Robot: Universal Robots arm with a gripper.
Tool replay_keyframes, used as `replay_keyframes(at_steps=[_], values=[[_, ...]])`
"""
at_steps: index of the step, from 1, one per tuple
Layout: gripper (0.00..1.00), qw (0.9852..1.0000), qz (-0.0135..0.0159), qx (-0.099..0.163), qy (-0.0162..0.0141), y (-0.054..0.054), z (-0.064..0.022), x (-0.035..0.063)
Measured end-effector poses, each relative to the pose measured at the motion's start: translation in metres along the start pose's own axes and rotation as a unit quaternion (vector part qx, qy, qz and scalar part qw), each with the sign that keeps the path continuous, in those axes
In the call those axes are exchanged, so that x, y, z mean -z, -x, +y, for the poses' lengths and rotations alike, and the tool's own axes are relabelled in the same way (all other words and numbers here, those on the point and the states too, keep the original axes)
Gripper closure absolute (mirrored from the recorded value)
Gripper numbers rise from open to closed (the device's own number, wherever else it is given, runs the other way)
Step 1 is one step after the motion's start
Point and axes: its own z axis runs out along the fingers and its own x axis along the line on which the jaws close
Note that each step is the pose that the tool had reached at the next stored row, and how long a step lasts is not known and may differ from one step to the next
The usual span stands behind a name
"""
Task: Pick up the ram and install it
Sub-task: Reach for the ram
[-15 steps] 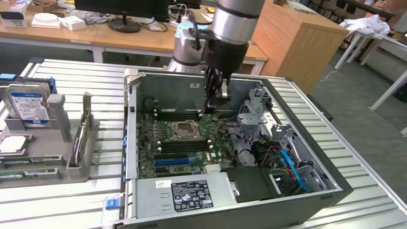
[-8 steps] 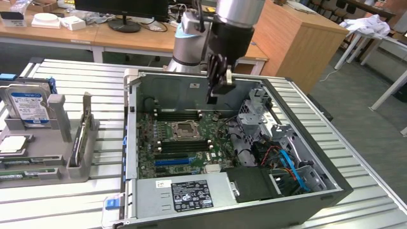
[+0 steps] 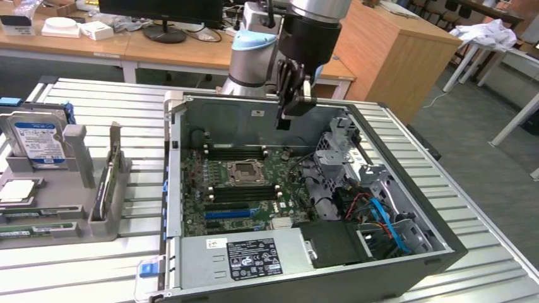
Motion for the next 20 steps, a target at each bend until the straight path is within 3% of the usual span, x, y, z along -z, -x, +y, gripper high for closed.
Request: replay_keyframes(at_steps=[7,10,13,20], values=[[0.9,1.0,0.0,0.0,-0.0003,0.0,-0.0003,-0.0099],[0.9,1.0,-0.0001,-0.001,-0.0004,0.0,-0.0051,-0.0109],[0.9,1.0,-0.0004,-0.001,-0.0008,0.001,-0.0145,-0.011],[0.9,1.0,-0.003,-0.001,-0.0006,0.003,-0.0453,-0.011]])
